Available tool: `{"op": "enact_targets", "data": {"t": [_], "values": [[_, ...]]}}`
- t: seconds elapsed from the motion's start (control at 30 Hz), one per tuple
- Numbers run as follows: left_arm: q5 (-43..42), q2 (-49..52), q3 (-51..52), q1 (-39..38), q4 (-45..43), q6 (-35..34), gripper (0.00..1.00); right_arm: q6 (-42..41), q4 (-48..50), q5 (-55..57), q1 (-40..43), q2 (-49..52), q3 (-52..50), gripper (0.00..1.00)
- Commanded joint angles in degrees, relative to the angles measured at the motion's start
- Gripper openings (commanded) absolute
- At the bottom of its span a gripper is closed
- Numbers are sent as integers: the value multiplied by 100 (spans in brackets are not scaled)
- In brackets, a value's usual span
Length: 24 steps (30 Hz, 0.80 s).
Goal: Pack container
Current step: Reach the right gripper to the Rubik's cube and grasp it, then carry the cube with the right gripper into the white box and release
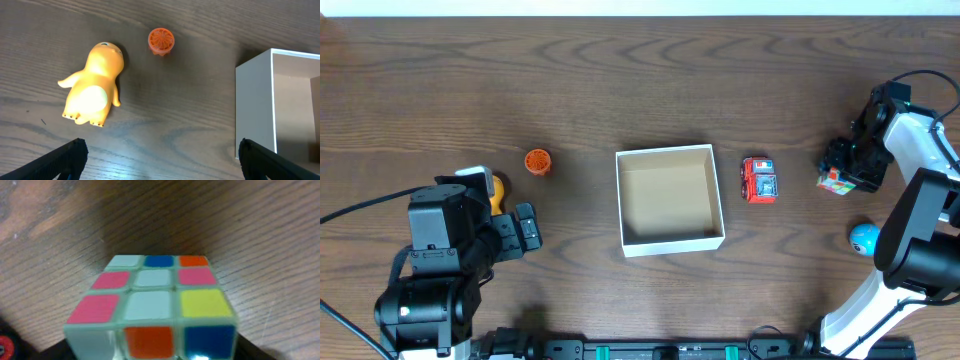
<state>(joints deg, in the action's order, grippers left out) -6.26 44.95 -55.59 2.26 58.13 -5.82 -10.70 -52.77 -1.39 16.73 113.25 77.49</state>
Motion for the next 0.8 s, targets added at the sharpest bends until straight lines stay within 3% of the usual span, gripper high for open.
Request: {"op": "enact_targets", "data": {"t": [0.0, 0.23, 0.33, 0.57, 0.77], "values": [[-66, -9, -57, 35, 11, -31, 98, 4, 9, -22, 35, 24, 50, 55], [-66, -9, -57, 35, 11, -31, 98, 4, -15, -24, 20, 24, 50, 24], [-66, -9, -57, 35, 11, -28, 98, 4, -39, -61, 7, 15, 50, 1], [-66, -9, -57, 35, 13, -31, 98, 11, -116, -273, -223, -684, 50, 1], [-66, -9, -57, 35, 13, -31, 98, 164, -345, -275, -1032, -2319, 52, 1]]}}
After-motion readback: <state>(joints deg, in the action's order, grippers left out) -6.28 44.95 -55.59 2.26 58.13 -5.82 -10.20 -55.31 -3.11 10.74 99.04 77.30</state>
